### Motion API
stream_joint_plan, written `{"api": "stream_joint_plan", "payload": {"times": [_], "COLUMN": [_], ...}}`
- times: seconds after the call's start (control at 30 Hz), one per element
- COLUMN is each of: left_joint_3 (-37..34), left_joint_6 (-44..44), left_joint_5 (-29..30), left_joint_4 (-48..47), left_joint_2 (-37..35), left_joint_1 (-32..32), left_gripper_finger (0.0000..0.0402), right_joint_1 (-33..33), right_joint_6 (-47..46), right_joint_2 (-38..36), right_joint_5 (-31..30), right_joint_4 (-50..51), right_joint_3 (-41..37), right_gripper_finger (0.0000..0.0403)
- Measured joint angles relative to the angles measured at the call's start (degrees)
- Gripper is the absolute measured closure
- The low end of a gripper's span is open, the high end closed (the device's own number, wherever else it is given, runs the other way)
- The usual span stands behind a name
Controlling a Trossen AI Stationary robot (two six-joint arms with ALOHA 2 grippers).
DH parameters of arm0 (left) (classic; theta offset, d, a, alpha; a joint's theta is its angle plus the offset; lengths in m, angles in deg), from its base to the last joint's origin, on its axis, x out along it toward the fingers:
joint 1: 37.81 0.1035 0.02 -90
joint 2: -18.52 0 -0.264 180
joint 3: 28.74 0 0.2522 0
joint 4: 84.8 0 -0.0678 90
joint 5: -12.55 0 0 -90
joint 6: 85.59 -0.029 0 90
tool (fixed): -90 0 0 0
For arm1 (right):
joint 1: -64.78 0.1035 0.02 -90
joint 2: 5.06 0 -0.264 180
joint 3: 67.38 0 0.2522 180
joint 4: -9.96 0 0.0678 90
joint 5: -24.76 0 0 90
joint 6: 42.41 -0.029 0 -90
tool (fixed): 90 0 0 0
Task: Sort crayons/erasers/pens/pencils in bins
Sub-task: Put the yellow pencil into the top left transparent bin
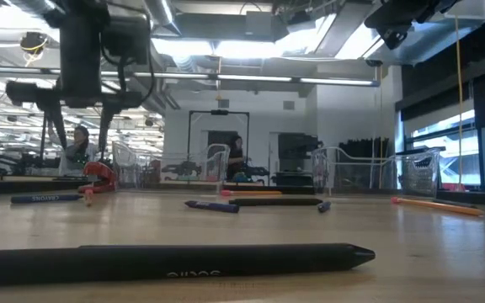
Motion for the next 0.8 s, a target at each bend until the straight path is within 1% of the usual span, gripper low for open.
{"api": "stream_joint_plan", "payload": {"times": [0.07, 0.2, 0.37, 0.57, 0.8], "left_joint_3": [-1.7, -5.1, -8.1, -10.6, -11.1], "left_joint_6": [-0.2, -3.7, -3.9, -4.9, -4.9], "left_joint_5": [0.3, 2.6, 5.1, 5.7, 5.6], "left_joint_4": [2.5, 9.3, 13.7, 15.6, 16.3], "left_joint_2": [0.0, 0.0, 0.0, 0.0, 0.3], "left_joint_1": [1.2, 2.6, 4.0, 4.9, 4.9], "left_gripper_finger": [0.0179, 0.0181, 0.0178, 0.0181, 0.0180], "right_joint_1": [0.0, 0.0, 0.0, 0.0, 0.0], "right_joint_6": [0.0, 0.0, 0.0, 0.0, 0.0], "right_joint_2": [0.0, 0.0, 0.0, 0.0, 0.0], "right_joint_5": [0.0, 0.0, 0.0, 0.0, 0.0], "right_joint_4": [0.0, 0.0, 0.0, 0.0, 0.0], "right_joint_3": [0.0, 0.0, 0.0, 0.0, 0.0], "right_gripper_finger": [0.0388, 0.0388, 0.0388, 0.0388, 0.0388]}}
